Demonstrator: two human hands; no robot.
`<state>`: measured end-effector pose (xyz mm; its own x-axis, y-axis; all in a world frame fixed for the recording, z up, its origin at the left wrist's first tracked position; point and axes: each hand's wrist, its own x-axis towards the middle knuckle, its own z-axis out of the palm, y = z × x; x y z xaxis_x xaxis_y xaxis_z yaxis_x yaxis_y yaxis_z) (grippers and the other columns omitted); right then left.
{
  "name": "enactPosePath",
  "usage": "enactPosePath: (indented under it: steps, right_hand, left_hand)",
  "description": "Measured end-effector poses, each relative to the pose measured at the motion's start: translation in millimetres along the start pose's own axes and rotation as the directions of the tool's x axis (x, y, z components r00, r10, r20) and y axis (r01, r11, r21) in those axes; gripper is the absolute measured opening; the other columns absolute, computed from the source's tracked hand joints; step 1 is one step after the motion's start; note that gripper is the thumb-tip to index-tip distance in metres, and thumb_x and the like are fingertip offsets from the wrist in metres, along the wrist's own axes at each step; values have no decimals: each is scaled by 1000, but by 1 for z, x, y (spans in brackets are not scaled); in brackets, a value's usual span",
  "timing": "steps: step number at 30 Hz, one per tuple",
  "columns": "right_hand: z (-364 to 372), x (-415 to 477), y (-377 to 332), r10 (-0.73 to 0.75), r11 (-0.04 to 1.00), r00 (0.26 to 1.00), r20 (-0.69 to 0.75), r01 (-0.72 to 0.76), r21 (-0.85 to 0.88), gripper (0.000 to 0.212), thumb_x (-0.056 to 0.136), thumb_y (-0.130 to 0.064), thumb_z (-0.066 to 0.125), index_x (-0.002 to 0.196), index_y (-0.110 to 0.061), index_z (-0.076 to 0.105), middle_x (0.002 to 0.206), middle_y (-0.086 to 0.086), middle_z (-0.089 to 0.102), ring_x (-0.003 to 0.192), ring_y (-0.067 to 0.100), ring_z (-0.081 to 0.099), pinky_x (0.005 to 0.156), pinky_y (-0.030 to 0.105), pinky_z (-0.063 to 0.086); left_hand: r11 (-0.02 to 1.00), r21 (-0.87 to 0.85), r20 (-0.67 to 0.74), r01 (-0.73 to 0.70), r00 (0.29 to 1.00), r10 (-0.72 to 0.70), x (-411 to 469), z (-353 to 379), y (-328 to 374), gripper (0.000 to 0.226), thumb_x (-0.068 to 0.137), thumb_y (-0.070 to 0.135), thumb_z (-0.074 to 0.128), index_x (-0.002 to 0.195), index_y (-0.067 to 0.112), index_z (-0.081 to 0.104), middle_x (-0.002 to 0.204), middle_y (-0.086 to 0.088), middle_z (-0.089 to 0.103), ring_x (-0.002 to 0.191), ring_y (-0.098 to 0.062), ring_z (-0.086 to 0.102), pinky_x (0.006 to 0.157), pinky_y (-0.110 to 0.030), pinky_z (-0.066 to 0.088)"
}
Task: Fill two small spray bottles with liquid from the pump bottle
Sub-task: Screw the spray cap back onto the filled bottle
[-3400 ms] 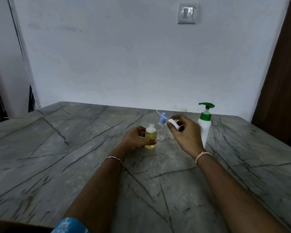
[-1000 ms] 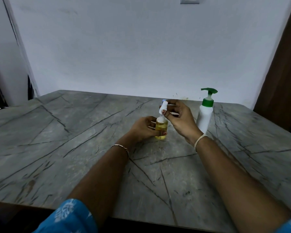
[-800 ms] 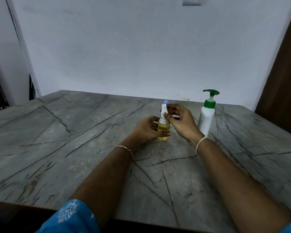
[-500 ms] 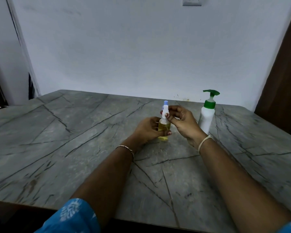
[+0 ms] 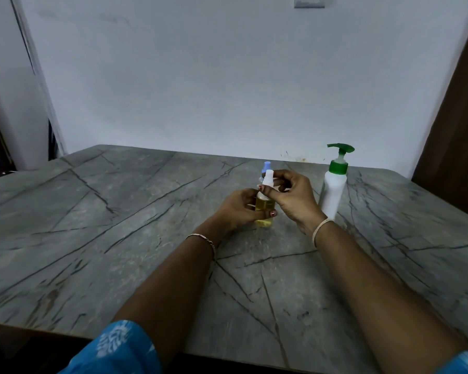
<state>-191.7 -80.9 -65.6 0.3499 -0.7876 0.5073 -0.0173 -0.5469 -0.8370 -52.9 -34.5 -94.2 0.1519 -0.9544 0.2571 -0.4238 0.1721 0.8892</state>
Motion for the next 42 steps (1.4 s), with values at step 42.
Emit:
enactPosePath:
  steps: [42]
  right_hand:
    - [8, -4, 8, -44, 998, 998, -36, 43, -46, 21, 92, -21, 62, 113, -17, 65, 101, -6, 68, 95, 3, 60, 75, 7, 42]
  left_hand:
    - [998, 58, -26, 1, 1000, 1, 0, 1, 0, 49, 68, 23, 83, 112, 15, 61, 106, -5, 70, 98, -17, 67, 95, -43, 51]
